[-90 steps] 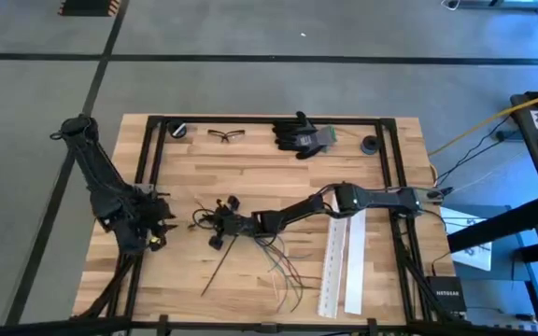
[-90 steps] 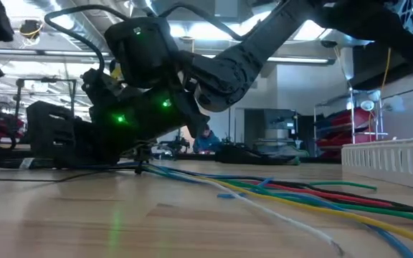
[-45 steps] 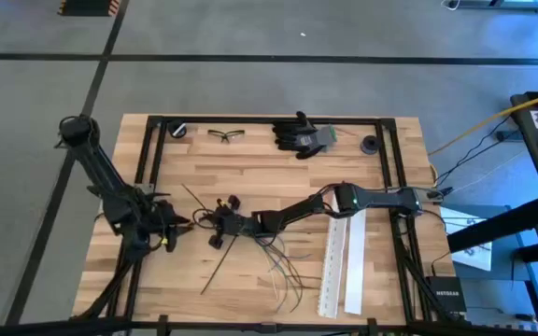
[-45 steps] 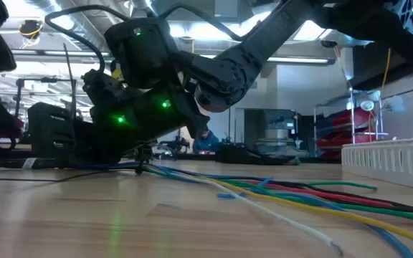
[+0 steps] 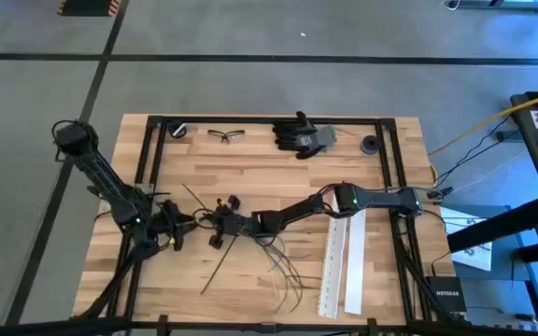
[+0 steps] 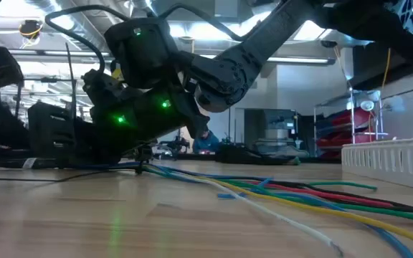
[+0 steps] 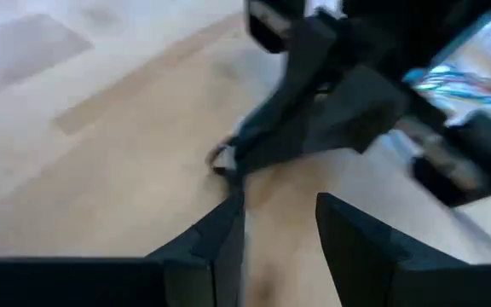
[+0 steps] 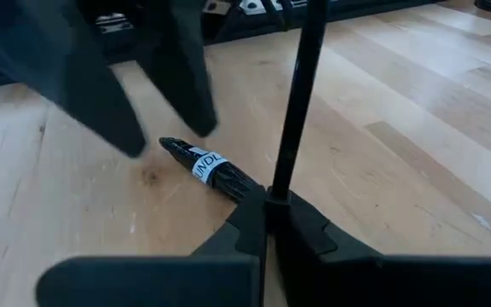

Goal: Ziptie cables
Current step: Wrap the zip tie on the cables

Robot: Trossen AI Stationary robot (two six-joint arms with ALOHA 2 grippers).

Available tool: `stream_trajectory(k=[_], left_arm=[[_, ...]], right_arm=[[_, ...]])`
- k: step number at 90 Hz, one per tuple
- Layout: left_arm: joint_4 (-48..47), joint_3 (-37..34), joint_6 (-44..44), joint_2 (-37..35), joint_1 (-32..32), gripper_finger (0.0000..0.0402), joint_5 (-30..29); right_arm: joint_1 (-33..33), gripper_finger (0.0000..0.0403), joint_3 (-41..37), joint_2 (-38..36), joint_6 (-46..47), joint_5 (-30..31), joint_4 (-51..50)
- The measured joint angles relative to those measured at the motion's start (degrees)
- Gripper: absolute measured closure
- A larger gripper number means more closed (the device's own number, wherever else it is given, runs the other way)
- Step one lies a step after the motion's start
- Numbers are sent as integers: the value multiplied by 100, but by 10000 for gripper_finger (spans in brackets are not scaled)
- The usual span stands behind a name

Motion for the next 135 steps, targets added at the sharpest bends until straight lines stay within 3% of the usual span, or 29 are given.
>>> stream_trajectory(k=[27, 76, 113, 135], left_arm=[[570, 0, 1268, 472, 675, 270, -133], [1182, 2, 2717, 900, 1353, 270, 131], [1762, 4, 3900, 1367, 1493, 270, 334], [1794, 4, 4084, 1377, 1618, 286, 259]], right_arm=[[0, 403, 0, 0, 1, 0, 10], [0, 403, 0, -2, 2, 16, 2], [8, 403, -7, -2, -2, 47, -27], [2, 403, -7, -4, 6, 39, -11]])
